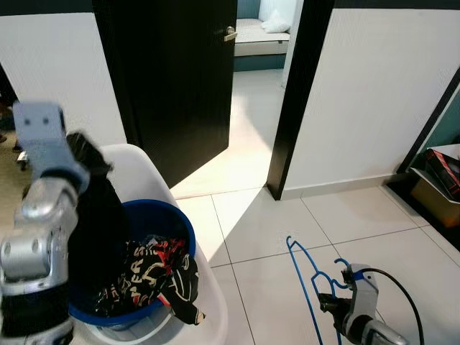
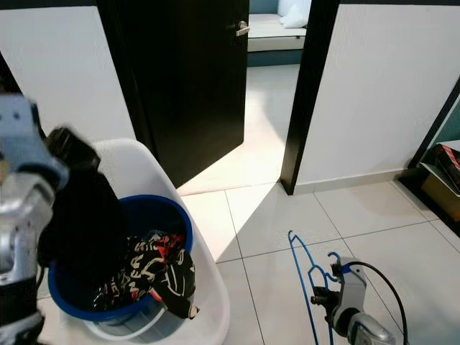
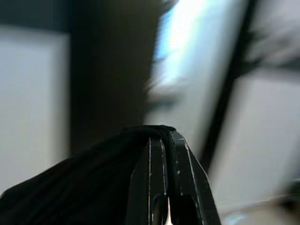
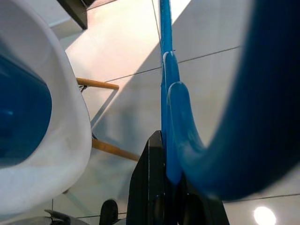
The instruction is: Hang hanger
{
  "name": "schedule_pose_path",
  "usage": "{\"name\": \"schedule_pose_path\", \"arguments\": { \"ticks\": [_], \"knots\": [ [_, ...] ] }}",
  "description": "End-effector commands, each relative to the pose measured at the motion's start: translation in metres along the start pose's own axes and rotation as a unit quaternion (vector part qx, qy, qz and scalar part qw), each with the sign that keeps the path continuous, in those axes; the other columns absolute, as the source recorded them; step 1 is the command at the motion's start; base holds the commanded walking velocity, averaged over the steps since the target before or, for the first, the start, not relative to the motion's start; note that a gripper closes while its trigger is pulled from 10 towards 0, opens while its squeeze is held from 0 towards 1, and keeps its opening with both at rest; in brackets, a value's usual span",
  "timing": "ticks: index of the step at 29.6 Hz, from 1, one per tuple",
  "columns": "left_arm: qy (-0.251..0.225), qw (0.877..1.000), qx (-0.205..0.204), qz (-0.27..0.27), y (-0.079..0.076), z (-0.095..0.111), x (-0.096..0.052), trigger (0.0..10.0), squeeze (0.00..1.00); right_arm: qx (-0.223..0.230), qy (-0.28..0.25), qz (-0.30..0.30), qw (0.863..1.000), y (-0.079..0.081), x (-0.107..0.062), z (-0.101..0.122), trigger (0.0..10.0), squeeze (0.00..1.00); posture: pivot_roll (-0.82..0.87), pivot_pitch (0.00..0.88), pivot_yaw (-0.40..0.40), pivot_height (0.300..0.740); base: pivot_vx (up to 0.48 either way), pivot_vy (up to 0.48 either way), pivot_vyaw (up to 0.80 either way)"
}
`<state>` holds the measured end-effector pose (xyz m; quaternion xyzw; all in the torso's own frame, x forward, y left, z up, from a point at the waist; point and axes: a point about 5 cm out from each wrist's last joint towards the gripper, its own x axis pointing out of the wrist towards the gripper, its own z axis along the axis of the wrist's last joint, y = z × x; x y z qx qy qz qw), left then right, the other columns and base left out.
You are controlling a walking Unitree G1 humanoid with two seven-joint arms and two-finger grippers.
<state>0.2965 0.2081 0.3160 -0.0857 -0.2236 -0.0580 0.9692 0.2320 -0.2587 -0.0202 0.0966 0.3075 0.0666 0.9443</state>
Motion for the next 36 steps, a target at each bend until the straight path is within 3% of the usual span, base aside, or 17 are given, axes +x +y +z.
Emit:
{"name": "schedule_pose_path", "arguments": {
  "ticks": [1, 2, 3, 5, 9, 13, 18, 20, 21, 23, 25, 27, 28, 31, 32, 34, 36],
  "knots": [
    [-0.069, 0.991, -0.041, -0.103, -0.023, 0.035, 0.002, 0.0, 0.0, -0.002, -0.005, -0.002, 1.0, -0.001, 0.0, 0.001, 10.0, 0.0, -0.01, 0.0, -0.024, 0.74, 0.0, 0.0, 0.0],
    [-0.109, 0.978, -0.065, -0.165, -0.032, 0.058, 0.002, 0.0, 0.0, -0.001, -0.005, -0.001, 1.0, -0.001, 0.0, 0.001, 10.0, 0.0, -0.01, 0.0, -0.025, 0.74, 0.0, 0.0, 0.0],
    [-0.109, 0.978, -0.065, -0.165, -0.032, 0.058, 0.002, 0.0, 0.0, -0.001, -0.005, -0.001, 1.0, -0.001, 0.0, 0.001, 10.0, 0.0, -0.01, 0.0, -0.025, 0.74, 0.0, 0.0, 0.0],
    [-0.149, 0.956, -0.089, -0.236, -0.04, 0.082, 0.0, 0.0, 0.0, -0.001, -0.005, 0.0, 1.0, 0.0, 0.0, 0.001, 10.0, 0.0, -0.01, 0.0, -0.024, 0.74, 0.0, 0.0, 0.0],
    [-0.155, 0.952, -0.089, -0.249, -0.039, 0.086, 0.0, 0.0, 0.0, -0.001, -0.005, 0.0, 1.0, 0.0, 0.0, 0.001, 10.0, 0.0, -0.01, 0.0, -0.021, 0.74, 0.0, 0.0, 0.0],
    [-0.179, 0.937, -0.142, -0.264, -0.024, 0.097, -0.001, 0.0, 0.0, 0.0, -0.006, -0.002, 1.0, 0.0, -0.001, 0.001, 10.0, 0.0, -0.02, 0.0, -0.016, 0.74, 0.0, 0.0, 0.0],
    [-0.161, 0.945, -0.153, -0.242, -0.011, 0.088, -0.001, 0.0, 0.0, 0.0, -0.006, -0.002, 1.0, -0.001, -0.001, 0.0, 10.0, 0.0, -0.02, 0.0, -0.012, 0.74, 0.0, 0.0, 0.0],
    [-0.122, 0.961, -0.153, -0.194, 0.007, 0.067, -0.004, 0.0, 0.0, 0.0, -0.007, -0.002, 1.0, -0.001, -0.001, 0.0, 10.0, 0.0, -0.02, 0.0, -0.01, 0.74, 0.0, 0.0, 0.0],
    [-0.122, 0.961, -0.153, -0.194, 0.007, 0.067, -0.004, 0.0, 0.0, 0.0, -0.007, -0.002, 1.0, -0.001, -0.001, 0.0, 10.0, 0.0, -0.02, 0.0, -0.01, 0.74, 0.0, 0.0, 0.0],
    [-0.046, 0.979, -0.143, -0.136, 0.029, 0.024, -0.015, 0.0, 0.0, 0.0, -0.008, -0.001, 1.0, -0.001, -0.001, 0.0, 10.0, 0.0, -0.02, 0.0, -0.012, 0.74, 0.0, 0.0, 0.0],
    [-0.046, 0.979, -0.143, -0.136, 0.029, 0.024, -0.015, 0.0, 0.0, 0.0, -0.008, -0.001, 1.0, -0.001, -0.001, 0.0, 10.0, 0.0, -0.02, 0.0, -0.012, 0.74, 0.0, 0.0, 0.0],
    [0.031, 0.987, -0.13, -0.093, 0.046, -0.018, -0.031, 0.0, 0.0, 0.0, -0.008, 0.0, 1.0, -0.001, -0.001, 0.001, 10.0, 0.0, -0.01, 0.0, -0.018, 0.74, 0.0, 0.0, 0.0],
    [0.031, 0.987, -0.13, -0.093, 0.046, -0.018, -0.031, 0.0, 0.0, 0.0, -0.008, 0.0, 1.0, -0.001, -0.001, 0.001, 10.0, 0.0, -0.01, 0.0, -0.018, 0.74, 0.0, 0.0, 0.0],
    [0.135, 0.986, -0.092, -0.03, 0.068, -0.073, -0.052, 0.0, 0.0, -0.001, -0.006, 0.001, 1.0, 0.0, -0.001, 0.002, 10.0, 0.0, -0.02, 0.0, -0.02, 0.74, 0.0, 0.0, 0.0],
    [0.135, 0.986, -0.092, -0.03, 0.068, -0.073, -0.052, 0.0, 0.0, -0.001, -0.006, 0.001, 1.0, 0.0, -0.001, 0.002, 10.0, 0.0, -0.02, 0.0, -0.02, 0.74, 0.0, 0.0, 0.0],
    [0.214, 0.975, -0.057, 0.017, 0.083, -0.109, -0.069, 0.3, 0.0, -0.002, -0.007, 0.0, 1.0, 0.0, 0.0, 0.002, 10.0, 0.0, -0.02, 0.0, -0.015, 0.74, 0.0, 0.0, 0.0],
    [0.214, 0.975, -0.057, 0.017, 0.083, -0.109, -0.069, 0.3, 0.0, -0.002, -0.007, 0.0, 1.0, 0.0, 0.0, 0.002, 10.0, 0.0, -0.02, 0.0, -0.015, 0.74, 0.0, 0.0, 0.0]
  ]
}}
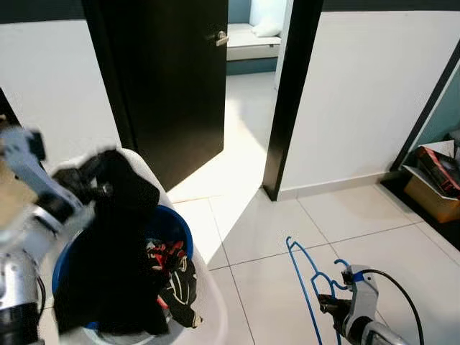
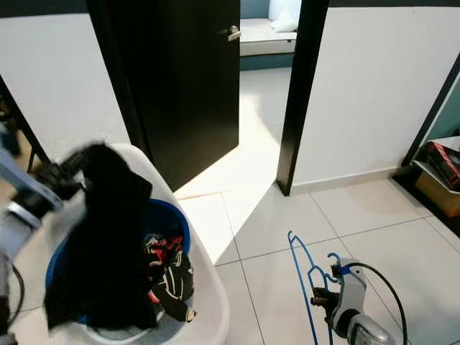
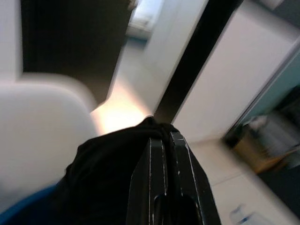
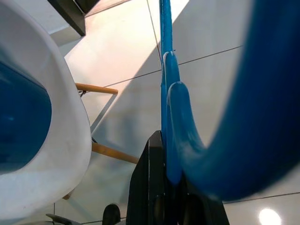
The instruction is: Hang hanger
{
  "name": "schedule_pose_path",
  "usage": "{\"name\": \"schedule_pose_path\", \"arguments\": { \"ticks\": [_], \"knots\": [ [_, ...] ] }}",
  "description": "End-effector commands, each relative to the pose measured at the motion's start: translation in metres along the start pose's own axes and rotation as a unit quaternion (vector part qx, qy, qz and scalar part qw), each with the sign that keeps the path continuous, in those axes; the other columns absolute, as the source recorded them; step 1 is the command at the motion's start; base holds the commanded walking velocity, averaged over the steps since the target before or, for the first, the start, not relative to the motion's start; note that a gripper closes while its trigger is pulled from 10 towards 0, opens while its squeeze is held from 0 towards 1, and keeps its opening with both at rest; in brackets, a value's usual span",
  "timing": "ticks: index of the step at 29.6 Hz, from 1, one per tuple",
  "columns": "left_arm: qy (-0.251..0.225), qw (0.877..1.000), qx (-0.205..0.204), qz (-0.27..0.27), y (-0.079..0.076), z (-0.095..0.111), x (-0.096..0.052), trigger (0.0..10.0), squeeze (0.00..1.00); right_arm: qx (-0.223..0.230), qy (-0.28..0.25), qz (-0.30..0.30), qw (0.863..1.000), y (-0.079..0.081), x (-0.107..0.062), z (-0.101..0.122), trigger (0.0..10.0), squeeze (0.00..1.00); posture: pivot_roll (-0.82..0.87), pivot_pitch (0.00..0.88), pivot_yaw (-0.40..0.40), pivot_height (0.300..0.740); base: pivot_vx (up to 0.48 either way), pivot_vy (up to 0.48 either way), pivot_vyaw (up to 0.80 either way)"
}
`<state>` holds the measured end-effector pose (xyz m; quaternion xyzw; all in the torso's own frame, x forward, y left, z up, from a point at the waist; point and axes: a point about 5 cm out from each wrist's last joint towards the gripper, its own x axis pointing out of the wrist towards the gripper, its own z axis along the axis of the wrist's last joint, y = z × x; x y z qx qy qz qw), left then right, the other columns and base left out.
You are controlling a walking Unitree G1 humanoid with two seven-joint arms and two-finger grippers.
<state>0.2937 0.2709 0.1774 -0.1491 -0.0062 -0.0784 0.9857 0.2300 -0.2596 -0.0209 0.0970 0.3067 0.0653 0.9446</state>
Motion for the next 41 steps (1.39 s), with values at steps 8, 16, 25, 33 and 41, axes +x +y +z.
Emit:
{"name": "schedule_pose_path", "arguments": {
  "ticks": [8, 16, 25, 33, 41],
  "knots": [
    [0.071, 0.996, 0.059, 0.018, 0.005, -0.035, -0.006, 2.6, 0.0, -0.003, -0.007, 0.0, 1.0, 0.0, 0.0, 0.004, 10.0, 0.0, -0.02, 0.0, -0.017, 0.74, 0.0, 0.0, 0.0],
    [-0.046, 0.992, 0.048, -0.107, -0.046, 0.017, 0.01, 0.0, 0.0, -0.004, -0.005, 0.001, 1.0, 0.0, 0.0, 0.004, 10.0, 0.0, -0.02, 0.0, -0.022, 0.74, 0.0, 0.0, 0.0],
    [-0.069, 0.924, 0.058, -0.373, -0.128, 0.048, -0.008, 0.0, 0.0, -0.003, -0.005, 0.001, 1.0, 0.0, 0.0, 0.004, 10.0, 0.0, -0.02, 0.0, -0.019, 0.74, 0.0, 0.0, 0.0],
    [0.118, 0.878, 0.131, -0.445, -0.141, -0.03, -0.02, 0.0, 0.0, -0.002, -0.006, -0.002, 1.0, 0.001, 0.001, 0.003, 10.0, 0.0, -0.03, 0.0, -0.004, 0.74, 0.0, 0.0, 0.0],
    [0.209, 0.909, 0.164, -0.32, -0.123, -0.074, -0.009, 10.0, 1.0, -0.001, -0.003, -0.003, 1.0, 0.0, 0.001, 0.003, 10.0, 0.0, -0.02, 0.0, -0.012, 0.74, 0.0, 0.0, 0.0]
  ]
}}
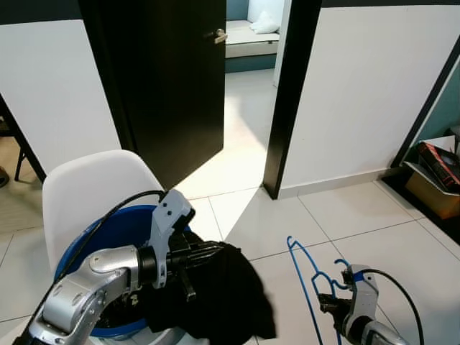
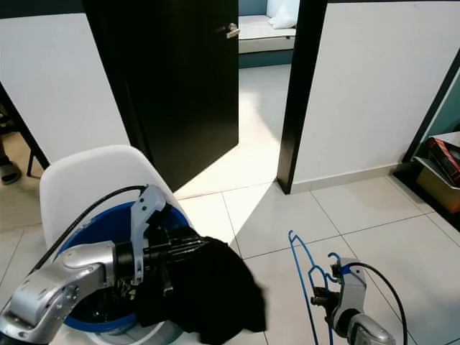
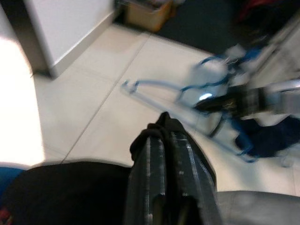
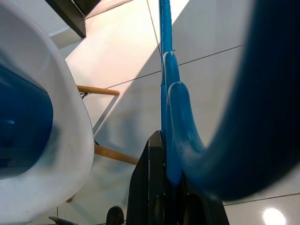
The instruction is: Hang hanger
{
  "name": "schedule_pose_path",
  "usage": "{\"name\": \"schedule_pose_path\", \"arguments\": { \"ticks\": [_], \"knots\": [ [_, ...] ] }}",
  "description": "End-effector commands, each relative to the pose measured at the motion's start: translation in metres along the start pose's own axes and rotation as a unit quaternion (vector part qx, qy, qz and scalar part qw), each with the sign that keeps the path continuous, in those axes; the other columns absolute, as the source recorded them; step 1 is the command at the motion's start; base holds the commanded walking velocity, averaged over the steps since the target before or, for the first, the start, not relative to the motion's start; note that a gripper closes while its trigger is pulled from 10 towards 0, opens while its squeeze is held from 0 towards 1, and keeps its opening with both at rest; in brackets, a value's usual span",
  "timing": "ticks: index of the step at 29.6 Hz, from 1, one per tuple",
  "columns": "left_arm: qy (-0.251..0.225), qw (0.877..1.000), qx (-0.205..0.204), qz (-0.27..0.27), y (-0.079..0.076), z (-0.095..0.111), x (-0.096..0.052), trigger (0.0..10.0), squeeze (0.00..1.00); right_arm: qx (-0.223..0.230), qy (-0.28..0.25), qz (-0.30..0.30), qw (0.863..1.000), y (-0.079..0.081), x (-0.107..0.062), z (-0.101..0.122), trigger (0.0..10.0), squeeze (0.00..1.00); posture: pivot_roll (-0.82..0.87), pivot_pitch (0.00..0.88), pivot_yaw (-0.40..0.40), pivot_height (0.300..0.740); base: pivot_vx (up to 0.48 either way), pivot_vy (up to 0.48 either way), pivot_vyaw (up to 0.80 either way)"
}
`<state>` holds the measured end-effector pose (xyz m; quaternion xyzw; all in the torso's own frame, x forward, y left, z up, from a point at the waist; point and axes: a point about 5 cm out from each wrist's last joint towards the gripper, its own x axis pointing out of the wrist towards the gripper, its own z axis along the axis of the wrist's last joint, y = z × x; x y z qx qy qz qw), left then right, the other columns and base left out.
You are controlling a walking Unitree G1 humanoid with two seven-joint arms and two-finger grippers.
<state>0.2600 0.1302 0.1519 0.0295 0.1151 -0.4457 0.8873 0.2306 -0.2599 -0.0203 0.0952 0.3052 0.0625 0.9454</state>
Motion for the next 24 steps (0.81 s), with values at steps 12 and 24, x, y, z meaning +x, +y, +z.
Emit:
{"name": "schedule_pose_path", "arguments": {
  "ticks": [12, 24],
  "knots": [
    [0.047, 0.991, 0.072, 0.106, 0.036, 0.003, -0.023, 10.0, 1.0, -0.001, 0.002, 0.001, 1.0, 0.001, 0.001, 0.001, 10.0, 0.0, -0.03, 0.0, -0.012, 0.74, 0.0, 0.0, 0.0],
    [0.025, 0.987, 0.117, 0.104, 0.03, 0.02, -0.053, 10.0, 0.0, -0.001, 0.006, 0.0, 1.0, 0.0, 0.0, 0.0, 10.0, 0.0, -0.02, 0.0, -0.01, 0.74, 0.0, 0.0, 0.0]
  ]
}}
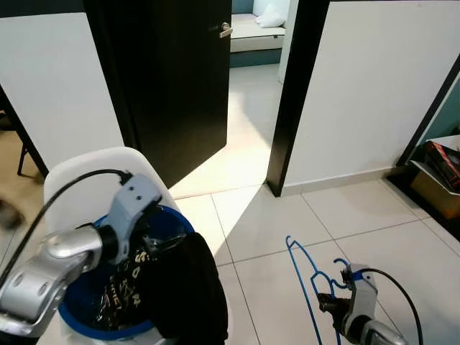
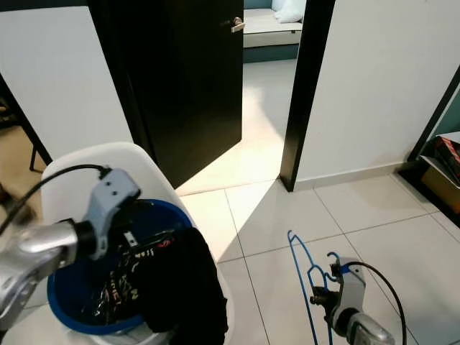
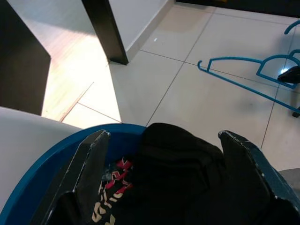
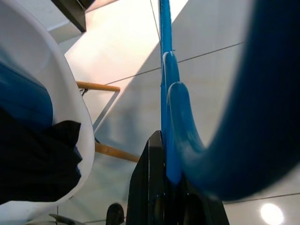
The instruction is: Hang hanger
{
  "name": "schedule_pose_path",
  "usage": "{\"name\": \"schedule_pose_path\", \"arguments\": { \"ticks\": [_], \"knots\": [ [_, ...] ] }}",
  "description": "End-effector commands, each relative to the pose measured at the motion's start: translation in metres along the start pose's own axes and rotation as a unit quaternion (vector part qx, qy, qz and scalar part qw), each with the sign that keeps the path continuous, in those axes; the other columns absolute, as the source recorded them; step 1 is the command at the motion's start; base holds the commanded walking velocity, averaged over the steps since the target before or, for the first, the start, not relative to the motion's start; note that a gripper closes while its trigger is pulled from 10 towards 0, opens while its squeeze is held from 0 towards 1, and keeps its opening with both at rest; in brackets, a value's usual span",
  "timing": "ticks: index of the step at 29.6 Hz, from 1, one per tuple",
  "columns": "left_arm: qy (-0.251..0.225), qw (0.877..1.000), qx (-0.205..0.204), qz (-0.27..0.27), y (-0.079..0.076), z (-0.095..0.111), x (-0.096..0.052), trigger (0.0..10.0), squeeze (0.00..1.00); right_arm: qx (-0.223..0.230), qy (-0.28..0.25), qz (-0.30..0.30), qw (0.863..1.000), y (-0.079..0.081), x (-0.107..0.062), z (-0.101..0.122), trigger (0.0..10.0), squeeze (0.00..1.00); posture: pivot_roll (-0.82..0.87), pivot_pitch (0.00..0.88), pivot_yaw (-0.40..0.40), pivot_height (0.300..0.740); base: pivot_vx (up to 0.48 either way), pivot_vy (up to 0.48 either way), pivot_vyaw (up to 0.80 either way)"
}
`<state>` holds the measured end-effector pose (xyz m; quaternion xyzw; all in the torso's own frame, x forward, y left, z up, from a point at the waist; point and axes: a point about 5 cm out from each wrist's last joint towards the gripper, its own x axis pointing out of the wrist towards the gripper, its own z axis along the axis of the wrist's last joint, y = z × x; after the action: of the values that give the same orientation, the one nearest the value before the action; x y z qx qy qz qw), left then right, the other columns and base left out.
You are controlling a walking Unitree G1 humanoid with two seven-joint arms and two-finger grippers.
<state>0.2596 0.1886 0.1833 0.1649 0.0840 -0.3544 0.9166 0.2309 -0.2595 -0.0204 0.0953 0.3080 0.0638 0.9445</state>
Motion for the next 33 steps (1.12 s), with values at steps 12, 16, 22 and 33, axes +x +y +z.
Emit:
{"name": "schedule_pose_path", "arguments": {
  "ticks": [12, 16, 22, 33],
  "knots": [
    [-0.068, 0.994, -0.064, -0.062, -0.038, 0.005, -0.001, 10.0, 0.0, -0.003, 0.004, 0.002, 1.0, 0.0, 0.0, 0.001, 10.0, 0.0, -0.01, 0.0, -0.019, 0.74, -0.345, 0.0, 0.0],
    [-0.075, 0.992, -0.073, -0.07, -0.044, 0.006, 0.002, 10.0, 0.0, -0.003, 0.002, 0.001, 1.0, -0.001, 0.0, 0.002, 10.0, 0.0, -0.02, 0.0, -0.014, 0.74, -0.39, 0.0, 0.0],
    [-0.08, 0.99, -0.105, -0.054, -0.047, 0.001, 0.01, 10.0, 0.0, -0.003, 0.0, -0.001, 1.0, -0.001, 0.0, 0.002, 10.0, 0.0, -0.02, 0.0, -0.011, 0.74, -0.391, 0.0, 0.0],
    [-0.072, 0.971, -0.163, 0.157, -0.023, -0.031, 0.022, 10.0, 0.0, -0.033, -0.01, -0.003, 0.999, -0.001, -0.001, 0.005, 10.0, 0.0, -0.01, 0.0, -0.019, 0.74, -0.193, 0.0, 0.0]
  ]
}}
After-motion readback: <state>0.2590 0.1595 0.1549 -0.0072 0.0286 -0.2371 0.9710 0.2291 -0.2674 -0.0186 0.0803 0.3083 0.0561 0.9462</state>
